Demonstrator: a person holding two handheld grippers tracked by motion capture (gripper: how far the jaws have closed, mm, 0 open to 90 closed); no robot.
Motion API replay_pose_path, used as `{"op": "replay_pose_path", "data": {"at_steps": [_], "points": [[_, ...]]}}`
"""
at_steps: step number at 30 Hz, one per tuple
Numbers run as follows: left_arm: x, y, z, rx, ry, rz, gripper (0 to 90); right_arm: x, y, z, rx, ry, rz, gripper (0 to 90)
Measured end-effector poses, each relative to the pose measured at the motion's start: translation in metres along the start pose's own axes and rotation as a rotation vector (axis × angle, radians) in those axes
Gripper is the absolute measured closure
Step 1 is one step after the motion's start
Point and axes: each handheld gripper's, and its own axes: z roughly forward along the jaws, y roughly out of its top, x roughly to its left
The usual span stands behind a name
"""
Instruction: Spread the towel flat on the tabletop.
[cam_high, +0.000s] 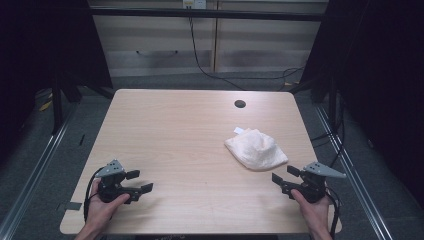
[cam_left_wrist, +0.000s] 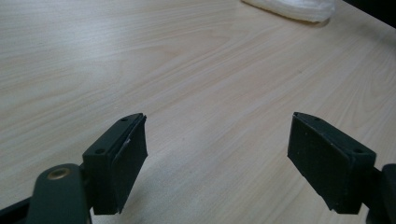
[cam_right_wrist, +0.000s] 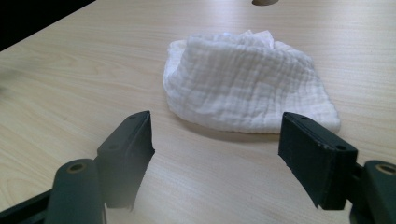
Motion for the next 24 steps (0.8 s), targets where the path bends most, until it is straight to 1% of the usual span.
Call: {"op": "replay_pose_path", "data": {"at_steps": [2,3,5,8,10,11,12,14,17,18,19,22,23,24], "points": [[0.001,0.0,0.0,0.004,0.004,0.001,19.5,0.001,0.0,0.0,0.01,-0.005,-0.006,27.8],[0.001,0.0,0.0,0.008,0.005,0.002,19.5,0.001,0.001,0.002,0.015,-0.002,-0.017,28.4],[0.002,0.0,0.001,0.005,0.009,-0.007,19.5,0.001,0.0,0.005,0.041,0.01,-0.023,29.4],[0.003,0.0,0.0,0.01,0.016,-0.004,19.5,0.002,0.001,0.006,0.054,0.01,-0.031,29.4],[0.003,0.0,0.001,0.007,0.021,-0.009,19.6,0.002,0.003,0.007,0.058,0.024,-0.028,29.7],[0.003,0.0,0.001,0.008,0.02,-0.007,19.7,0.002,0.004,0.007,0.06,0.036,-0.033,31.9],[0.003,0.0,0.001,0.009,0.022,-0.005,19.8,0.003,0.009,0.007,0.053,0.042,-0.039,35.9],[0.001,0.001,0.002,0.005,0.019,-0.001,19.9,0.004,0.014,0.007,0.049,0.046,-0.045,35.6],[0.0,0.002,0.005,0.021,0.008,0.019,20.2,0.005,0.02,0.008,0.053,0.048,-0.052,35.7],[-0.001,0.002,0.007,0.024,0.004,0.021,20.1,0.004,0.022,0.009,0.057,0.039,-0.057,35.5],[-0.001,0.002,0.007,0.027,0.004,0.027,20.1,0.002,0.027,0.012,0.07,0.048,-0.056,35.8],[-0.002,0.004,0.009,0.028,-0.009,0.036,20.1,0.0,0.032,0.016,0.084,0.045,-0.057,35.9],[-0.002,0.004,0.009,0.028,-0.007,0.04,20.1,-0.002,0.038,0.021,0.094,0.057,-0.062,36.0],[-0.001,0.005,0.009,0.024,-0.007,0.037,20.2,-0.003,0.041,0.023,0.092,0.059,-0.065,36.3]]}}
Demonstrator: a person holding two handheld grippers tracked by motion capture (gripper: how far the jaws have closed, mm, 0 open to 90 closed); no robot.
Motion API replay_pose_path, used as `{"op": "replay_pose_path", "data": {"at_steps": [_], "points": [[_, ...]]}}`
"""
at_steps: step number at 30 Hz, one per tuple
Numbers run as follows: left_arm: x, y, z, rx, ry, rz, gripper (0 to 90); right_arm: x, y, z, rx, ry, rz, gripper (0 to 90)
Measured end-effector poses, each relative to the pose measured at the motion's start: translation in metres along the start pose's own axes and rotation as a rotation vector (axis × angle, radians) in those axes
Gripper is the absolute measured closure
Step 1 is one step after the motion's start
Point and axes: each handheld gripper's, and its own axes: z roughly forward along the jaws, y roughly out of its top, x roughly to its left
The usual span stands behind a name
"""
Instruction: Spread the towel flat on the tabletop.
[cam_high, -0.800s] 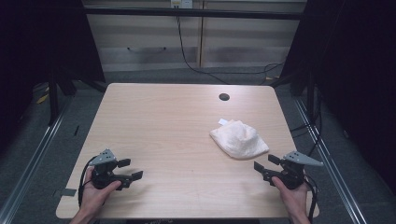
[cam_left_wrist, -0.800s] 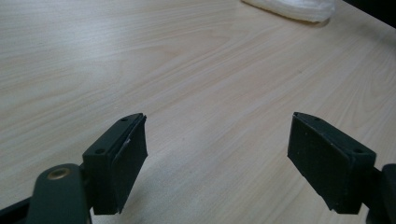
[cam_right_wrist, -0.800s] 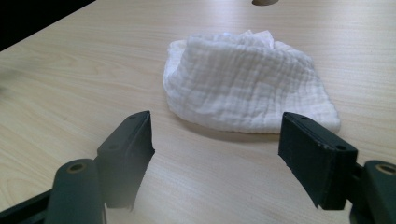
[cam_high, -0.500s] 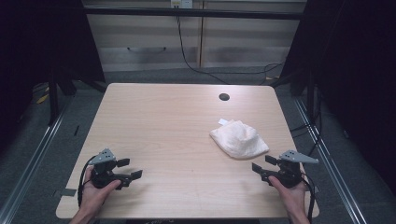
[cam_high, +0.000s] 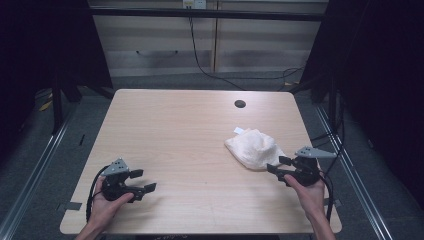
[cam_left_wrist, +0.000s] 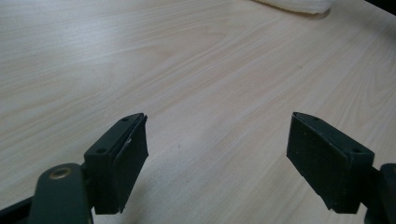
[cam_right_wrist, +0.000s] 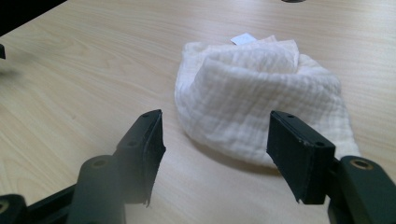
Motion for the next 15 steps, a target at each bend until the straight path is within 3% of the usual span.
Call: {"op": "replay_pose_path", "data": {"at_steps": [5,15], "points": [[0.002,-0.001,0.001,0.008,-0.002,-0.006,20.2,-0.005,0.014,0.01,0.018,0.019,-0.014,39.7],[0.0,-0.003,-0.007,-0.015,0.009,-0.014,20.1,-0.015,0.049,0.031,0.057,0.015,-0.053,35.7]]}}
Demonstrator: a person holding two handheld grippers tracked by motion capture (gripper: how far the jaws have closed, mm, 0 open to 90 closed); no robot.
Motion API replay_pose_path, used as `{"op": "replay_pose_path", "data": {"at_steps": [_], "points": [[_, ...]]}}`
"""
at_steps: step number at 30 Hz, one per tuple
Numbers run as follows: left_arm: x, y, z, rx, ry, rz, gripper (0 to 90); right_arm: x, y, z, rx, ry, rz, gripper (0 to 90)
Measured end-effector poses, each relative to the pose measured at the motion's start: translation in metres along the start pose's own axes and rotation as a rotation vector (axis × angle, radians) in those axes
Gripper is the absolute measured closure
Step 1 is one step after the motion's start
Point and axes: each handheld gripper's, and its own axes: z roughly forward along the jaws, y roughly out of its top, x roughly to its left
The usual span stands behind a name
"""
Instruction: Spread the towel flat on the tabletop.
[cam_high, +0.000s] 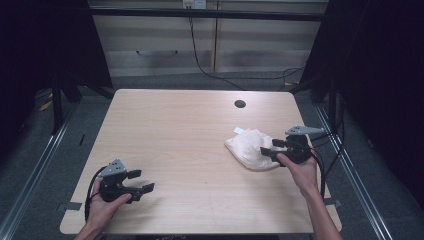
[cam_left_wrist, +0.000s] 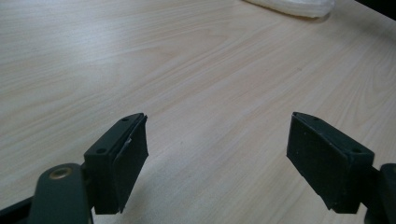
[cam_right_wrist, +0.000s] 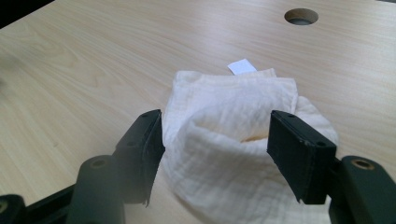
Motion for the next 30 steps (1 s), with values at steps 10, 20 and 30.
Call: {"op": "replay_pose_path", "data": {"at_steps": [10,20,30], "points": [[0.0,0.0,-0.003,-0.019,-0.008,-0.005,20.7,-0.02,0.007,0.026,0.038,-0.008,0.024,35.9],[0.001,-0.001,-0.003,-0.015,-0.008,-0.009,20.8,-0.025,-0.002,0.05,0.121,0.029,0.038,29.7],[0.002,-0.002,-0.005,-0.02,-0.006,-0.009,20.8,-0.024,-0.027,0.076,0.198,0.002,0.04,40.7]]}}
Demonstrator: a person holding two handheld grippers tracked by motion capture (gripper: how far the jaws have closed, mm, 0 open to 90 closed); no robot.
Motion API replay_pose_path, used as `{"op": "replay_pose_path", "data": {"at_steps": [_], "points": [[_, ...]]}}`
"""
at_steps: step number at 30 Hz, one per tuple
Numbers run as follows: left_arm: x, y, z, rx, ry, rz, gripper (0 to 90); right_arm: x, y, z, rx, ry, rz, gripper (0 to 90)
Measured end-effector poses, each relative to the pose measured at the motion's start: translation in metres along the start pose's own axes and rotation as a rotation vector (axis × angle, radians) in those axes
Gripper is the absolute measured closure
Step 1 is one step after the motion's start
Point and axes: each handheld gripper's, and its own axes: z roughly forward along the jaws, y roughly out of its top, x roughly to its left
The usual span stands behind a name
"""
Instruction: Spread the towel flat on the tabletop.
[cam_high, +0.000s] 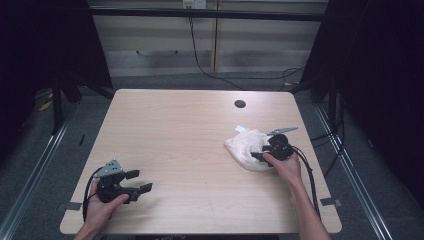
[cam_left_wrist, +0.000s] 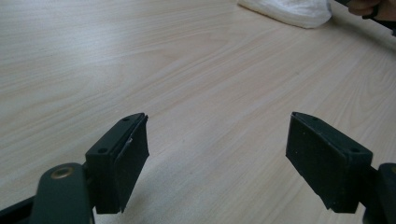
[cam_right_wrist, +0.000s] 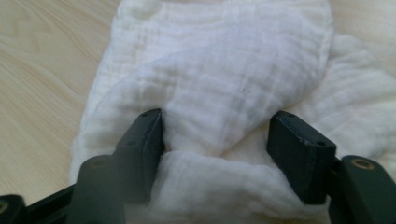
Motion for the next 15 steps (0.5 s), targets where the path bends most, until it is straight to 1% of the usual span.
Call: {"op": "replay_pose_path", "data": {"at_steps": [1,2,3,4,5,6,7,8,10,11,15], "points": [[0.0002,0.0,0.0001,0.001,-0.001,-0.002,20.8,-0.0004,-0.0008,-0.0006,-0.007,0.002,-0.007,51.4],[0.0003,0.0,0.0002,0.003,0.0,-0.002,20.8,-0.0004,-0.0008,-0.0006,-0.007,0.002,-0.007,51.4],[0.0004,0.0,0.0002,0.004,-0.001,-0.002,20.8,-0.0002,-0.0013,-0.001,-0.007,-0.009,-0.013,58.0],[0.0003,-0.0001,0.0002,0.004,-0.001,-0.001,20.8,0.0009,-0.0021,-0.0013,-0.006,-0.002,-0.012,64.7],[0.0002,-0.0001,0.0001,0.003,-0.001,-0.001,20.8,0.003,-0.0044,-0.001,-0.018,0.018,-0.015,73.0],[0.0003,-0.0001,0.0001,0.004,0.0,-0.001,20.8,0.0034,-0.0054,-0.0004,-0.028,0.023,-0.021,76.0],[0.0004,-0.0002,0.0002,0.005,0.0,-0.002,20.8,0.0034,-0.0054,-0.0004,-0.028,0.023,-0.021,76.0],[0.0004,-0.0002,0.0003,0.006,-0.001,-0.003,20.8,0.0039,-0.0063,-0.0004,-0.03,0.03,-0.014,77.9],[0.0001,-0.0002,0.0007,0.008,-0.002,-0.002,20.8,0.0034,-0.008,-0.0002,-0.036,0.053,0.002,79.7],[-0.0001,-0.0002,0.0007,0.008,-0.003,0.0,20.8,0.0039,-0.0082,-0.0002,-0.034,0.055,0.004,79.9],[0.0003,-0.0002,0.0012,0.008,0.001,-0.002,20.7,0.0094,-0.0089,0.0001,-0.029,0.068,-0.006,80.1]]}}
